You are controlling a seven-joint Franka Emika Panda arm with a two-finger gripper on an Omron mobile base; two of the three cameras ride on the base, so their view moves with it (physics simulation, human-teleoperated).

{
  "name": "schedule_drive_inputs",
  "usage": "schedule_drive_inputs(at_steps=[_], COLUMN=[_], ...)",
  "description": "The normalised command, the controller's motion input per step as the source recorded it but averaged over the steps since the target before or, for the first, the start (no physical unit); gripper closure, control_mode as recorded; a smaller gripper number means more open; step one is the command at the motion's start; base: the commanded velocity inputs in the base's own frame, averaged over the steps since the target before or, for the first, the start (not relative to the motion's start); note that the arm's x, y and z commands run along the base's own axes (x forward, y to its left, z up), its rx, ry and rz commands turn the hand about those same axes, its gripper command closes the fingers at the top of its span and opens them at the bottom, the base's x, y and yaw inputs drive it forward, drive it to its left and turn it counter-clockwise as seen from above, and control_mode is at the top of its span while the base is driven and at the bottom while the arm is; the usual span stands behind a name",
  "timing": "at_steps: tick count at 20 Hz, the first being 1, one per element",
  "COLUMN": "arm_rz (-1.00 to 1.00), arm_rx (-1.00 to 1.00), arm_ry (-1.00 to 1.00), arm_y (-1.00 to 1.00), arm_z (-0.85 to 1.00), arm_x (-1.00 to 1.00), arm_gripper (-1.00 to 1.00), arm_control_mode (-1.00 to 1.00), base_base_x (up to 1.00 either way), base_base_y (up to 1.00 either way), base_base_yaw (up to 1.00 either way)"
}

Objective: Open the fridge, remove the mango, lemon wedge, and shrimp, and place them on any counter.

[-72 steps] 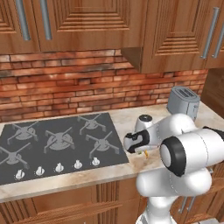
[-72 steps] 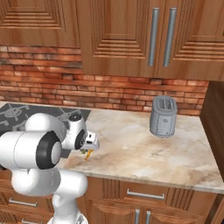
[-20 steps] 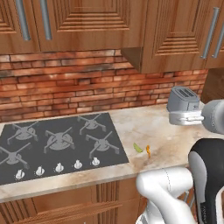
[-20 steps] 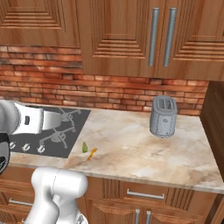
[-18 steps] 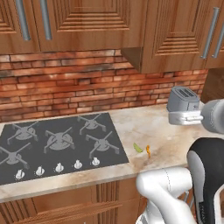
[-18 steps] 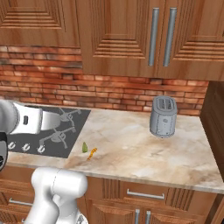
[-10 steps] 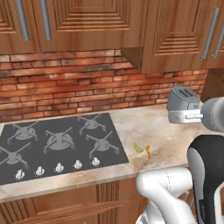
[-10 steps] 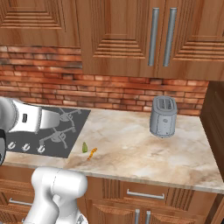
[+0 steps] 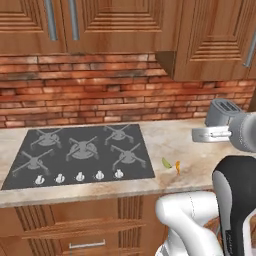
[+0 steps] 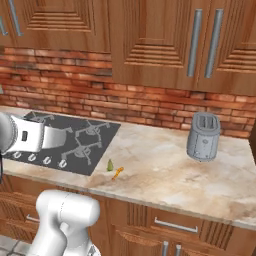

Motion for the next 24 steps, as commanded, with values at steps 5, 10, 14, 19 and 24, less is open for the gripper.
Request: schedule_drive_inputs(at_steps=[5, 10, 14, 19, 24], arm_rz=[0.00, 0.00, 0.00, 0.00, 0.00], arm_rx=[0.00, 0.00, 0.00, 0.00, 0.00], arm_ry=[0.00, 0.00, 0.00, 0.00, 0.00], arm_y=[0.00, 0.00, 0.00, 0.00, 0.00], arm_z=[0.00, 0.00, 0.00, 0.00, 0.00], arm_x=[0.00, 0.00, 0.00, 0.00, 0.00], arm_gripper=[-1.00, -1.00, -1.00, -1.00, -1.00], arm_control_mode=[1.00, 1.00, 1.00, 1.00, 1.00], base_base_x=[-0.46, -0.06, -0.07, -0.02, 0.06], base_base_y=[0.17, 0.02, 0.03, 0.33, 0.37], base_base_yaw=[0.87, 1.00, 1.00, 0.96, 0.34])
